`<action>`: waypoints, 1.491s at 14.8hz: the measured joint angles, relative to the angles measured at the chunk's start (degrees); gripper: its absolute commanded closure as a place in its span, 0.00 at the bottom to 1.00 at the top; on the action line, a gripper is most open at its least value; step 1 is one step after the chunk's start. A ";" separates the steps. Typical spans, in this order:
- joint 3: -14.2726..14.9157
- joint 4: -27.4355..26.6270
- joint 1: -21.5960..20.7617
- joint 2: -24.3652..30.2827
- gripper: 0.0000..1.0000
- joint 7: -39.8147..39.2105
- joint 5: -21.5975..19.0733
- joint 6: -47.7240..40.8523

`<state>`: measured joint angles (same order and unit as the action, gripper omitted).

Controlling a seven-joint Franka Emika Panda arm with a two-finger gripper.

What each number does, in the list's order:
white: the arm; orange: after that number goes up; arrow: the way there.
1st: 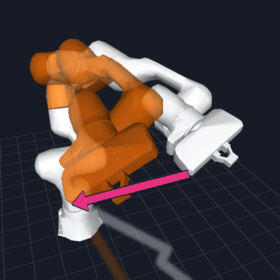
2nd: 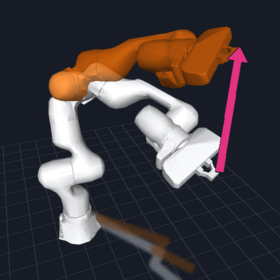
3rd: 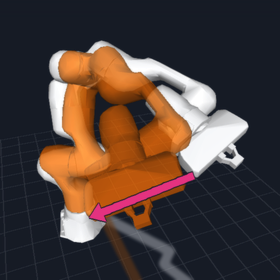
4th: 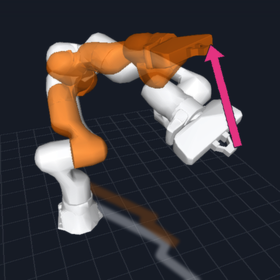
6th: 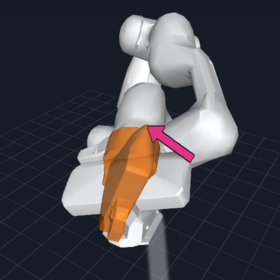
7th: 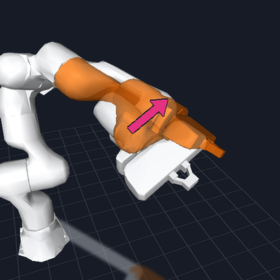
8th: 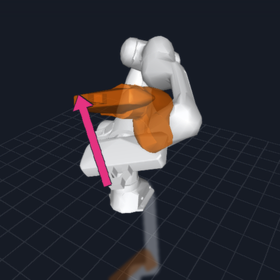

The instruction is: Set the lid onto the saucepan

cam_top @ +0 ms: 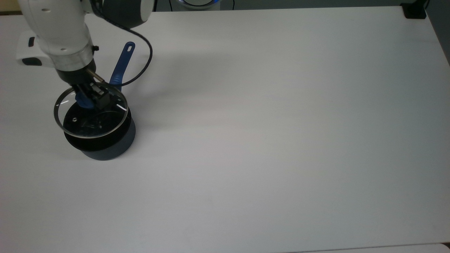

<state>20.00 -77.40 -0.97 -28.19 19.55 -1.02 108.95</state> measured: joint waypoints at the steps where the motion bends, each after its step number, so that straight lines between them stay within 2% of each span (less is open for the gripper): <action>1: 0.00 0.29 0.22 -0.45 0.71 0.09 -0.01 0.25; 5: -0.01 1.61 0.55 -3.54 0.71 1.19 -0.04 3.16; 12: -0.01 2.18 0.62 -3.88 0.71 1.21 -0.08 3.16; 22: 0.02 2.18 0.86 -4.03 0.71 1.21 -5.83 1.25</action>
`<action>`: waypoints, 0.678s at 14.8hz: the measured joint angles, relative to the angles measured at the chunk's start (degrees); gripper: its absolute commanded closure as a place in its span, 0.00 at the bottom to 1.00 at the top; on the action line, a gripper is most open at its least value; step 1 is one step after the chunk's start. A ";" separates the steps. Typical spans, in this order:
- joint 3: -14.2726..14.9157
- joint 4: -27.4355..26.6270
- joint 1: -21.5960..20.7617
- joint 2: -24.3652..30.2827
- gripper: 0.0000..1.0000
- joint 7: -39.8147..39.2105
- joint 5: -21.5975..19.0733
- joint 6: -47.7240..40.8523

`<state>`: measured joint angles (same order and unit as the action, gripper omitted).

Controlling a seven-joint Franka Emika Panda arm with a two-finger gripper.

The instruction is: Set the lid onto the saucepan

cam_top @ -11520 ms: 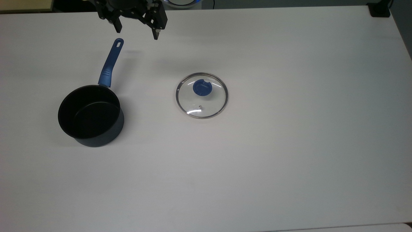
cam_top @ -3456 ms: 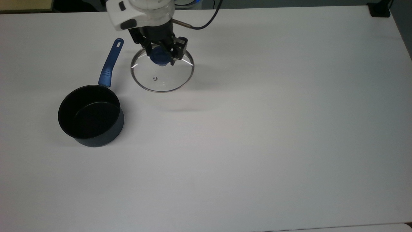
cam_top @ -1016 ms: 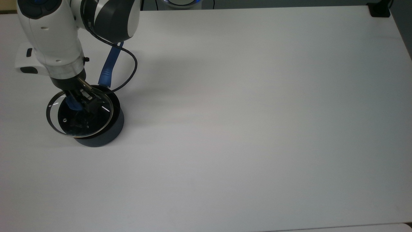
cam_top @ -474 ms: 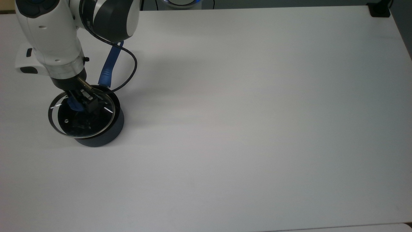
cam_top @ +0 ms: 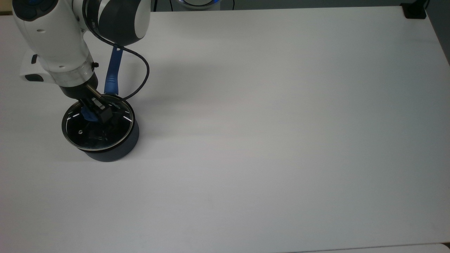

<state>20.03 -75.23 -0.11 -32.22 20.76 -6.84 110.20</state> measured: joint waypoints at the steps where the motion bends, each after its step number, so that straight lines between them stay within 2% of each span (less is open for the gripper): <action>1: 0.00 0.00 0.00 0.00 0.71 0.12 -0.17 -0.04; 10: 0.03 0.07 0.08 0.00 0.72 1.77 -1.19 -0.49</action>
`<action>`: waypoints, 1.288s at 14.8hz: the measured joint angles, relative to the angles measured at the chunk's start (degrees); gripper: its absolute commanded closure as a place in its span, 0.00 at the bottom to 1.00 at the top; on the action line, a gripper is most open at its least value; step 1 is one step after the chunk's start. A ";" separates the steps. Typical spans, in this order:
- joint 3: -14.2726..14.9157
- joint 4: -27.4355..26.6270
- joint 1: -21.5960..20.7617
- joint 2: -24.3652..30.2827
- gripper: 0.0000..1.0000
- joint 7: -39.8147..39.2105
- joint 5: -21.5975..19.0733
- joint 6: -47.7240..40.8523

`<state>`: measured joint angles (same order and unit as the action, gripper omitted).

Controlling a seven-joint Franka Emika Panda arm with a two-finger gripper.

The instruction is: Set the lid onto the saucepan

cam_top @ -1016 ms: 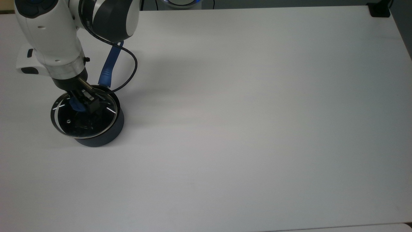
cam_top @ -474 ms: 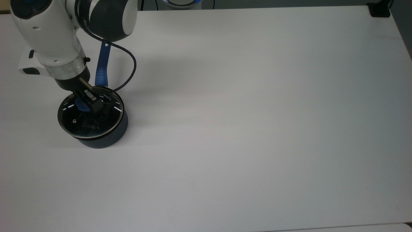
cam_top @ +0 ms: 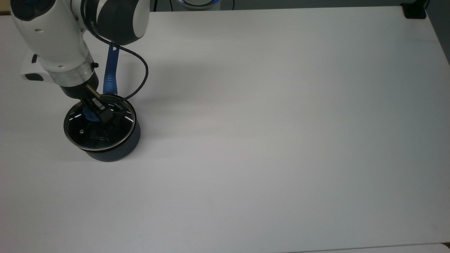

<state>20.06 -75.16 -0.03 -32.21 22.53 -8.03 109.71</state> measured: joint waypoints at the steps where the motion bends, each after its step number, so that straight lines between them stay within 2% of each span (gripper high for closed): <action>1: 0.01 0.02 0.02 0.00 0.72 0.10 -0.05 -0.18; 10: 0.86 2.48 1.10 0.31 0.73 0.28 -1.61 -5.82; 19: 0.93 2.61 1.12 0.18 0.73 0.42 -1.69 -5.93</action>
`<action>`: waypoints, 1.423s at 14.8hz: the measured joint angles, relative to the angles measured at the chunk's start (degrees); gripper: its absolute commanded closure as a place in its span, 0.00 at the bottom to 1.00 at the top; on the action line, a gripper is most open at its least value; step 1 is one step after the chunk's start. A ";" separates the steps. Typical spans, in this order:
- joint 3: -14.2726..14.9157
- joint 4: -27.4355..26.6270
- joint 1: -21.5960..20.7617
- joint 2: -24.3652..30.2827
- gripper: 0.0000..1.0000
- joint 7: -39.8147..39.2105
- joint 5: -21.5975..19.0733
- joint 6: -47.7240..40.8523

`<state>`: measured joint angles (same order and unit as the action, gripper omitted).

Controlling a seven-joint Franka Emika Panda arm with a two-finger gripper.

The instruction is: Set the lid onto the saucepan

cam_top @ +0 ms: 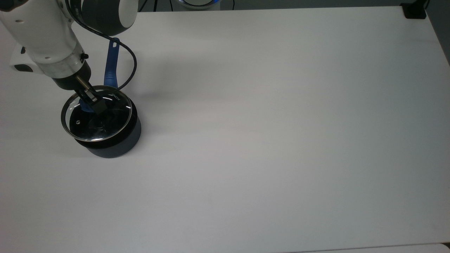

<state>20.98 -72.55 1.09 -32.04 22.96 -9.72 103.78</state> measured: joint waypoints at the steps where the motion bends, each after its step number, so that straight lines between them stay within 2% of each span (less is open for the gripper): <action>1: 0.00 -0.01 0.00 -0.03 0.73 0.02 0.00 0.00; 21: 0.00 -0.07 -0.14 -1.37 0.70 3.15 0.02 -0.07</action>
<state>20.98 -72.62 0.95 -33.40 26.10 -9.70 103.71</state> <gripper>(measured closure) 0.330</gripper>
